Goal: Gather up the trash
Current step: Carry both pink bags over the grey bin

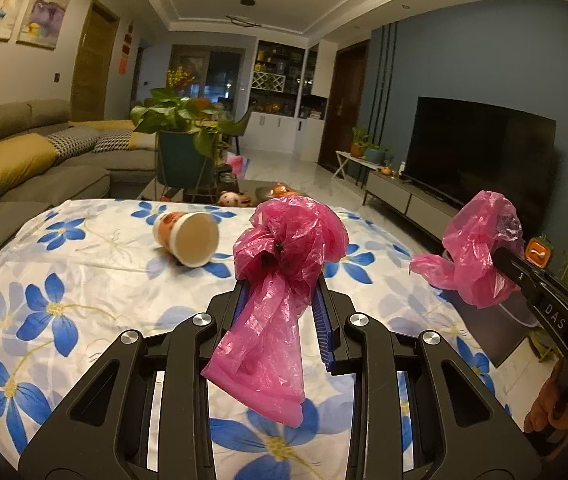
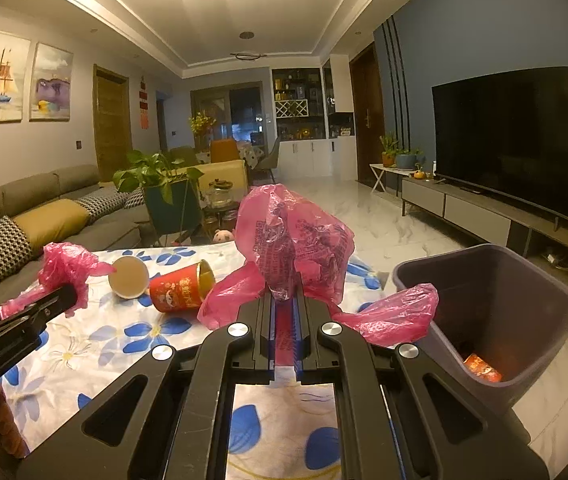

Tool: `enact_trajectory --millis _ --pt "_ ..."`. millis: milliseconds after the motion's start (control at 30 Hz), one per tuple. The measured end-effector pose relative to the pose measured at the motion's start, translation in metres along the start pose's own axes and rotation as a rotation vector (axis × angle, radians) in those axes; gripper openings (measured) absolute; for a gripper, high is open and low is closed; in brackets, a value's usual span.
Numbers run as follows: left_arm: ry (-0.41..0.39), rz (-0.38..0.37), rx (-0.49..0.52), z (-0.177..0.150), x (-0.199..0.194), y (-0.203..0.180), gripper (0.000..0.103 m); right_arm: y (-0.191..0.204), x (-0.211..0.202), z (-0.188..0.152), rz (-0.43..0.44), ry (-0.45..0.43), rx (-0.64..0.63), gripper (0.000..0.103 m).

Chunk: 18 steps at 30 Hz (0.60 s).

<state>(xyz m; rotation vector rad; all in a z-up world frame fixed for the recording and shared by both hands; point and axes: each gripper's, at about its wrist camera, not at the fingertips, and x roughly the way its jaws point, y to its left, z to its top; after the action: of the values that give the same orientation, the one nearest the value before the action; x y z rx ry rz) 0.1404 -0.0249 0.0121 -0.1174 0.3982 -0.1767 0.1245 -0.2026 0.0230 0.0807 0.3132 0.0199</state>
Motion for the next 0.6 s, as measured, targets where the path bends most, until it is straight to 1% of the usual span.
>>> enact_trajectory --millis 267,433,600 --pt "0.006 -0.057 0.048 0.002 0.013 -0.032 0.029 -0.027 -0.009 0.0 -0.058 -0.022 0.023 0.008" --pt "0.003 -0.118 0.093 0.006 0.025 -0.064 0.029 -0.051 -0.015 0.002 -0.126 -0.045 0.032 0.008" --pt "-0.013 -0.201 0.126 0.015 0.036 -0.102 0.029 -0.077 -0.027 0.006 -0.228 -0.09 0.048 0.008"
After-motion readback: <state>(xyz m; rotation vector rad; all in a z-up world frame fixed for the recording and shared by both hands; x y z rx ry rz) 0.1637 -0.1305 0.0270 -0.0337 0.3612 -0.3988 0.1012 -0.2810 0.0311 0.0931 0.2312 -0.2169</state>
